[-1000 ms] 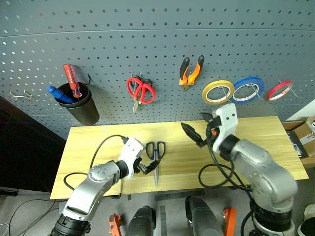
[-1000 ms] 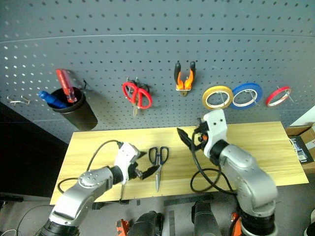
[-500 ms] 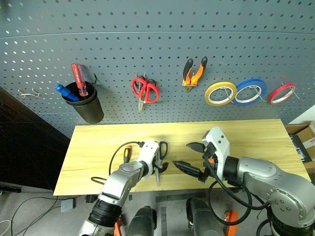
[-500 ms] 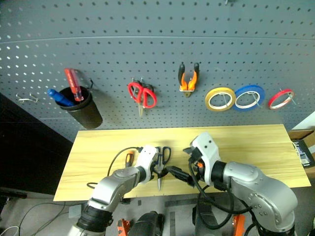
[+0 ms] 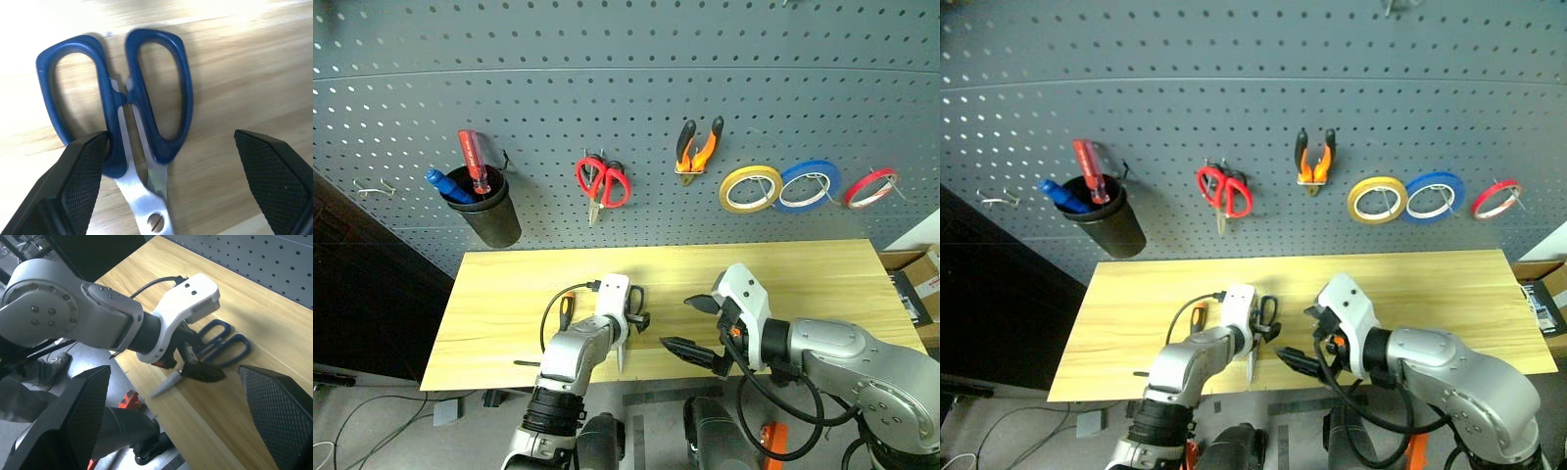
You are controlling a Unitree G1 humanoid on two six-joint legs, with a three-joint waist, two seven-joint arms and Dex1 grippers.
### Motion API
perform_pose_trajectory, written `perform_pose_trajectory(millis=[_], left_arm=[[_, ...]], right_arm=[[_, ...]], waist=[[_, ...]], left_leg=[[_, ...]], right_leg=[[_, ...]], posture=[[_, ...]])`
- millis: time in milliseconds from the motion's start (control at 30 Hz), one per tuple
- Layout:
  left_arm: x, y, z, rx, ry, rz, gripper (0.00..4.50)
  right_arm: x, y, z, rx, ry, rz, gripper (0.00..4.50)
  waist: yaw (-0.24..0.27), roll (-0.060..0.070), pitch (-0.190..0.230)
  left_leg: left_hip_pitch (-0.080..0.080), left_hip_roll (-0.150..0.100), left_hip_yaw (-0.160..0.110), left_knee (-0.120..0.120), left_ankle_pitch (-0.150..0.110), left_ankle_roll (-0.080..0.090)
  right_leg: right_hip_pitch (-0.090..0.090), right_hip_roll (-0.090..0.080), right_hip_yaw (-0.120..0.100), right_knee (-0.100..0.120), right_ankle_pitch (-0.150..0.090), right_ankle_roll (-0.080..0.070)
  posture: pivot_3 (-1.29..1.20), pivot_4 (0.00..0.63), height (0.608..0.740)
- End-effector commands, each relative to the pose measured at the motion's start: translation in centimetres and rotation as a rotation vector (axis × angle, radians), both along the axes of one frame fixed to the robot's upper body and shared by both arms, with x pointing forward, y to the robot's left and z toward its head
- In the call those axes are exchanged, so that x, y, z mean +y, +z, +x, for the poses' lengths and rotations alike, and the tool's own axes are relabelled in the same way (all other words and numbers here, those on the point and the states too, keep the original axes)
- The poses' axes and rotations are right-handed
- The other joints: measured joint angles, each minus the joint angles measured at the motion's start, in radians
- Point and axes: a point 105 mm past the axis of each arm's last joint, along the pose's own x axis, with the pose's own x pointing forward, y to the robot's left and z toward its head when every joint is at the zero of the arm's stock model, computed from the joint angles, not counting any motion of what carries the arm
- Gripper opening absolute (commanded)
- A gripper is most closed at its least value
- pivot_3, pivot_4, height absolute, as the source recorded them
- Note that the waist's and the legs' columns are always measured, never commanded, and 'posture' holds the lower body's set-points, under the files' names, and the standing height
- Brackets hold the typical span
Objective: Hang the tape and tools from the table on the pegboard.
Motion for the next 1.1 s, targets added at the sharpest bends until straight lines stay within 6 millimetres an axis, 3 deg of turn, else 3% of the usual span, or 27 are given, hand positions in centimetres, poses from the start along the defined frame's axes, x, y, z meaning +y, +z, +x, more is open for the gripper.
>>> perform_pose_trajectory(millis=[33, 133, 333, 467, 533, 567, 733, 833, 967, 1100], left_arm=[[0.9, -1.4, -0.7, 0.055, 0.026, 0.024, 3.78], [0.6, -0.7, -0.1, 0.006, -0.011, 0.043, 2.91], [-0.5, 1.1, 0.6, -0.085, -0.063, -0.008, 2.91], [-0.8, 2.8, 1.3, -0.151, -0.077, -0.065, 3.78], [-0.7, 2.9, 1.4, -0.158, -0.083, -0.054, 4.4], [-0.5, 2.8, 1.5, -0.157, -0.079, -0.046, 4.48], [-0.5, 2.9, 1.7, -0.17, -0.093, -0.026, 4.48], [-0.2, 4.4, 1.6, -0.213, -0.119, -0.016, 4.48], [2.5, 6.0, -0.1, -0.204, -0.128, 0.027, 4.48], [3.7, 5.0, -2.1, -0.113, -0.145, 0.041, 4.48]], right_arm=[[0.0, 0.9, -0.3, -0.047, 0.012, 0.016, 4.5], [-0.2, 0.7, -0.2, -0.043, 0.0, 0.009, 4.5], [-0.3, 0.6, -0.2, -0.043, -0.002, 0.004, 4.5], [-0.4, 0.6, 0.0, -0.045, -0.01, 0.003, 4.5], [-0.4, 0.5, 0.0, -0.045, -0.011, 0.004, 4.5], [-0.4, 0.5, 0.0, -0.045, -0.011, 0.004, 4.5], [-0.4, 0.5, 0.0, -0.047, -0.016, 0.005, 4.5], [-0.5, 0.4, -0.1, -0.048, -0.021, 0.001, 4.5], [-0.8, 0.3, -0.4, -0.045, -0.026, -0.003, 4.5], [-0.6, 0.3, -0.8, -0.034, -0.006, 0.007, 4.5]], waist=[[0.0, 0.0, 0.0], [0.002, 0.0, 0.0], [0.002, 0.0, 0.0], [0.003, 0.0, 0.0], [0.003, 0.0, 0.0], [0.003, 0.0, 0.0], [0.002, 0.0, 0.0], [0.002, 0.0, 0.0], [-0.003, -0.001, 0.0], [-0.002, 0.0, 0.0]], left_leg=[[0.0, 0.0, 0.0, 0.0, 0.0, 0.0], [0.0, 0.0, 0.0, 0.0, 0.0, 0.0], [-0.001, 0.0, -0.001, 0.0, 0.0, 0.0], [-0.002, 0.0, -0.001, 0.0, 0.0, 0.0], [-0.002, 0.0, -0.001, 0.0, 0.0, 0.0], [-0.002, 0.0, -0.001, -0.001, 0.0, 0.0], [-0.002, 0.0, -0.001, -0.002, 0.0, 0.0], [-0.003, 0.0, -0.002, -0.002, 0.0, 0.0], [-0.003, 0.001, -0.002, -0.004, 0.0, 0.0], [-0.003, 0.001, -0.002, -0.005, 0.0, 0.0]], right_leg=[[0.0, 0.0, 0.0, 0.0, 0.0, 0.0], [0.0, 0.0, 0.0, 0.0, 0.0, 0.0], [0.0, 0.0, -0.001, -0.002, 0.0, 0.0], [0.0, -0.001, -0.001, -0.003, 0.0, 0.0], [0.0, -0.001, -0.002, -0.003, 0.0, 0.0], [0.0, -0.001, -0.002, -0.004, 0.0, 0.0], [0.0, 0.0, -0.002, -0.006, 0.0, 0.0], [0.0, 0.0, -0.002, -0.007, 0.0, 0.0], [0.0, -0.001, -0.002, -0.009, 0.0, 0.0], [0.0, 0.0, -0.003, -0.01, 0.0, 0.0]], posture=[[-0.09, 0.248, 0.74], [-0.09, 0.248, 0.74], [-0.08, 0.25, 0.74], [-0.08, 0.25, 0.74], [-0.08, 0.25, 0.74], [-0.08, 0.251, 0.74], [-0.08, 0.251, 0.74], [-0.08, 0.253, 0.74], [-0.09, 0.257, 0.74], [-0.08, 0.257, 0.74]])
